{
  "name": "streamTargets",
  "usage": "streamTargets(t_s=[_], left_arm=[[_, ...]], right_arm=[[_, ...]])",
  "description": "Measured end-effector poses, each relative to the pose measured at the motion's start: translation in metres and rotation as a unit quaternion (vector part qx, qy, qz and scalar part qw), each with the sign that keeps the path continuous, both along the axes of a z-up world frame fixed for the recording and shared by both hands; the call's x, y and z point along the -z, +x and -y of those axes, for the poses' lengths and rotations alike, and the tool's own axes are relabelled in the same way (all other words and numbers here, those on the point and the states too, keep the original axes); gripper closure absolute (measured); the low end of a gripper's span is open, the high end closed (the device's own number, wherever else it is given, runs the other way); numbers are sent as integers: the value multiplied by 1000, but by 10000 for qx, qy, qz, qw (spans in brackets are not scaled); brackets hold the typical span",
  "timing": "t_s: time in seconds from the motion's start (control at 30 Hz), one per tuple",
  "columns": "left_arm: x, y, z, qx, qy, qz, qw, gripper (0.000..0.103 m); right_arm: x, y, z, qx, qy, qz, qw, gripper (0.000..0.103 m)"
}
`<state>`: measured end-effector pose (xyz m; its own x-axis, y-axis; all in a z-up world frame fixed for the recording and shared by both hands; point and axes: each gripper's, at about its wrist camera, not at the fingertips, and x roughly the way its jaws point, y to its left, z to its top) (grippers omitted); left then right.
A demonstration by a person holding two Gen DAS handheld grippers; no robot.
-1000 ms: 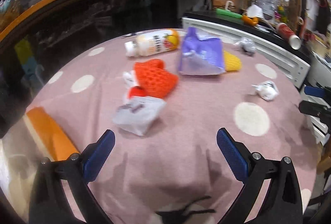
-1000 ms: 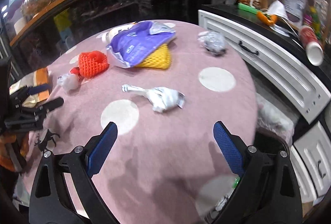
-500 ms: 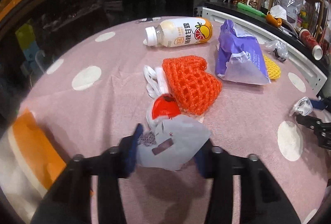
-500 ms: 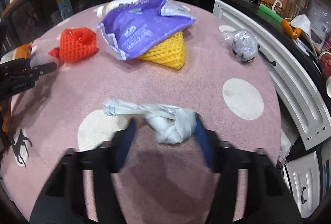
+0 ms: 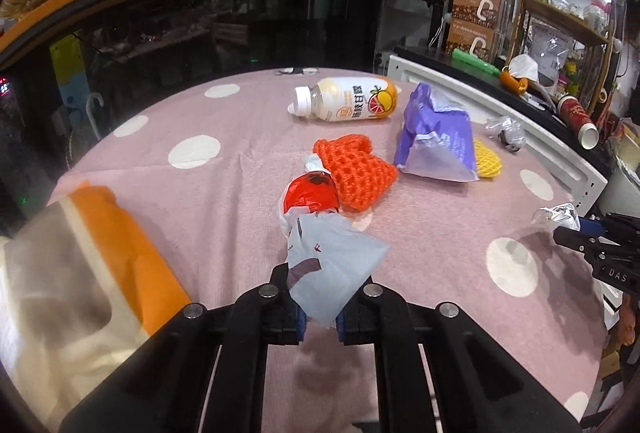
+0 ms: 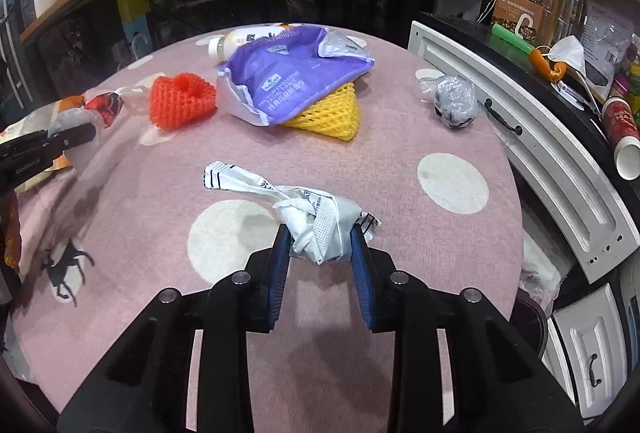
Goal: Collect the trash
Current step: 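Grasp the white plastic bag with the right tool while the left tool grasps a white bag, then carry the white bag into the black bin and open the right tool while the left tool carries its bag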
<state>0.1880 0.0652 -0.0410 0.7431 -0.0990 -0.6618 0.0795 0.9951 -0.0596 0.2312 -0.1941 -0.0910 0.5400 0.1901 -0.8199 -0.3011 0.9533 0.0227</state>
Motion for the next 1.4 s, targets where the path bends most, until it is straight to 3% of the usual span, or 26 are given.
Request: streamTargets(t_s=[0.3, 0.7, 1.4], left_arm=[[-8, -38, 26, 326, -213, 206, 9990, 92], [-16, -61, 69, 848, -315, 441, 9949, 92], [-20, -76, 162, 1924, -411, 468, 9793, 92]], right_arm=[[-14, -35, 9, 59, 195, 113, 9997, 73], [-22, -70, 31, 274, 295, 205, 9990, 72], [-12, -111, 139, 1629, 176, 35, 9865, 72]])
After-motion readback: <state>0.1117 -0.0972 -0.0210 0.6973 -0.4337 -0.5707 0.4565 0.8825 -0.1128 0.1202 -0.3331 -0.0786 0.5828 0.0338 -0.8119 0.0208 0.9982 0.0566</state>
